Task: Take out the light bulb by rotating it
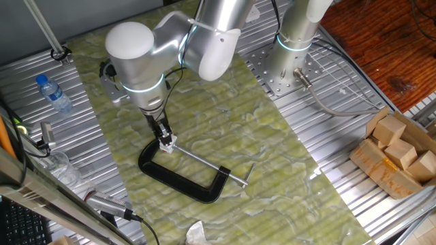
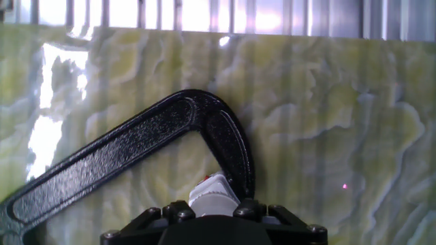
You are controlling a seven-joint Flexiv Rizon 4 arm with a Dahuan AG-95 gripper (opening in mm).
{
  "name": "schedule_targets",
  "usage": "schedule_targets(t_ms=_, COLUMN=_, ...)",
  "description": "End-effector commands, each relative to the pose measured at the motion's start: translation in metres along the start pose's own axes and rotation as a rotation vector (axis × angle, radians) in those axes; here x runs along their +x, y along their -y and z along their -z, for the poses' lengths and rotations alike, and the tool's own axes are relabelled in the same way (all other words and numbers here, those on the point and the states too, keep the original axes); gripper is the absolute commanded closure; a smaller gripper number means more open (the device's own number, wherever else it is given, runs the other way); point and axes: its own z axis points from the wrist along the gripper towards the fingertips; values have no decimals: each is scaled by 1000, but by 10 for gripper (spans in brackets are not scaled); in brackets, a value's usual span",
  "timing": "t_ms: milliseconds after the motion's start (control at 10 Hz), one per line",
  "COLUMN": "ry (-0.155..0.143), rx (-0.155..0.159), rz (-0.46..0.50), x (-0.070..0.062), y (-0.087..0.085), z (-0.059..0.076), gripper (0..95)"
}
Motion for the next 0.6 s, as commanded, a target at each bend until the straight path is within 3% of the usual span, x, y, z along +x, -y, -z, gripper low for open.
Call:
schedule_targets(t_ms=100, ry=-8, rx=23, rz=134, x=0, y=-2, z=0, gripper=950)
schedule_targets(t_ms=600, ry=-11, rx=26, rz=393, x=0, y=-2, z=0, gripper=950)
